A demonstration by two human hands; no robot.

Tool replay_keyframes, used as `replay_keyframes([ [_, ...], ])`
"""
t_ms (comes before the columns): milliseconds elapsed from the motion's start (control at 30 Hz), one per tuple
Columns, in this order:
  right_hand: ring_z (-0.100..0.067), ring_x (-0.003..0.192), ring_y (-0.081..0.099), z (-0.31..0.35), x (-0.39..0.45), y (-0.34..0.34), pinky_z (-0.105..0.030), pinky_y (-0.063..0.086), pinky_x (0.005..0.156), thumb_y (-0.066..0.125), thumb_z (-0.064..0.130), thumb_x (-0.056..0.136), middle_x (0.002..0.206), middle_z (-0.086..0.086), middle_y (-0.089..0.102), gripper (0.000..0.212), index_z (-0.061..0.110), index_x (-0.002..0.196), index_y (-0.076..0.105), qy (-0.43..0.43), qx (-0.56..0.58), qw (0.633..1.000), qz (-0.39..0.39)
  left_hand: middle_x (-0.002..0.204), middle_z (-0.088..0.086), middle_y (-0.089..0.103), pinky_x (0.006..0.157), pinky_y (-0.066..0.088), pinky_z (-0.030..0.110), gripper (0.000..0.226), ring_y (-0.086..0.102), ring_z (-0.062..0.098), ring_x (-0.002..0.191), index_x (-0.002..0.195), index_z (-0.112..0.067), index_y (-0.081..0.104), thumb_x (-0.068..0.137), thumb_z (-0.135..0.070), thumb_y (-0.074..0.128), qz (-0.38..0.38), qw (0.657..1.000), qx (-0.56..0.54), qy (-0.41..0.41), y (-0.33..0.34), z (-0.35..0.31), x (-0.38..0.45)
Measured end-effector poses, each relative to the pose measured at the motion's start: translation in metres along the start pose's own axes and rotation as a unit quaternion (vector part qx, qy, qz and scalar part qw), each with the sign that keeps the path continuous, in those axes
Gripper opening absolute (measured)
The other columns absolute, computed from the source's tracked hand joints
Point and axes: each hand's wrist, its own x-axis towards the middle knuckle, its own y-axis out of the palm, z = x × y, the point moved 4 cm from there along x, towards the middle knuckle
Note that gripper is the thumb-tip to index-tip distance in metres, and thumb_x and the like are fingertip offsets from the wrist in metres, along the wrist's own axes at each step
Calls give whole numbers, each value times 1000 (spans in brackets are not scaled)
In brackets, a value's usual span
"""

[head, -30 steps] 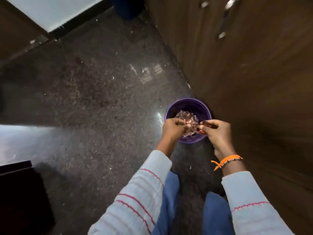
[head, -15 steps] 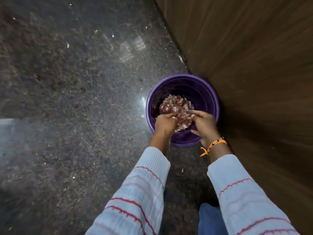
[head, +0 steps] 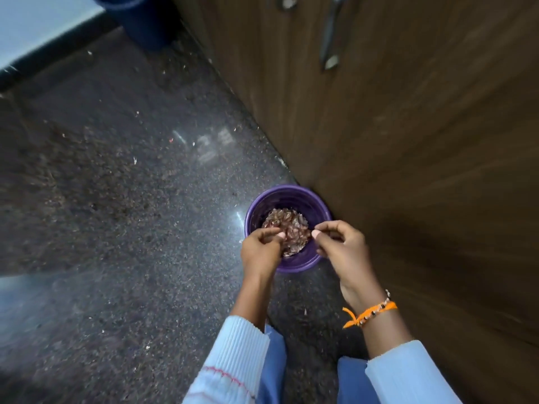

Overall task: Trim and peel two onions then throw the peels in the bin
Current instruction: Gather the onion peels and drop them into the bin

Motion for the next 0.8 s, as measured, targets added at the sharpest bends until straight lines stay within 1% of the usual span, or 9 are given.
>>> replay_keyframes([
  [67,1,56,51,38,-38,-20,-15,44,56,58,-3,85,67,5,58,21,15,75,62,-30,30,999,19,82,6,65,52,49,17,11,59,8,66,94,-11,64,90,-7,55,21,999,-31,14,1,-29,-50],
  [100,2,55,52,57,-57,-32,-13,44,56,56,-4,85,68,5,59,22,15,76,62,-45,45,998,24,83,6,64,51,49,15,12,58,8,67,94,-10,64,92,-7,53,36,998,-44,24,3,-43,-78],
  [233,1,59,53,128,-131,-93,-12,45,57,56,-3,86,71,3,60,23,16,76,63,-97,92,991,19,81,6,60,54,49,15,14,54,12,71,88,-12,63,93,-8,51,117,988,-63,79,22,-95,-193],
  [300,1,59,53,155,-162,-122,-12,45,57,56,-4,86,71,4,59,20,14,78,62,-121,108,987,19,78,6,58,55,47,17,13,52,15,72,90,-11,64,93,-9,51,152,981,-61,102,34,-110,-242],
  [400,1,61,55,186,-211,-171,-13,46,58,56,-2,87,74,2,61,14,10,83,62,-143,127,981,13,78,7,60,58,47,19,12,53,18,73,90,-9,64,92,-11,53,223,965,-50,131,58,-122,-315],
  [533,1,61,58,208,-261,-241,-13,48,58,54,-2,88,72,2,62,10,5,87,62,-176,155,972,-9,74,4,63,60,46,20,16,56,16,72,84,-13,66,92,-13,53,319,927,-29,195,95,-141,-393],
  [633,-1,68,58,209,-285,-297,-16,49,64,55,2,88,74,7,63,11,10,86,63,-199,151,967,-51,78,4,61,61,47,20,16,56,13,71,84,-15,67,92,-13,54,359,903,19,234,129,-145,-437],
  [733,-6,75,60,196,-297,-353,-17,51,68,55,5,89,80,3,65,15,15,86,65,-204,117,967,-97,72,-2,58,61,48,18,17,54,4,63,84,-15,67,93,-11,52,385,885,44,258,164,-136,-469],
  [800,-7,76,61,183,-299,-387,-17,52,69,54,2,89,82,2,66,20,17,85,67,-195,85,969,-128,68,-5,57,61,48,17,19,53,2,62,83,-16,66,93,-9,51,392,877,48,272,186,-125,-486],
])
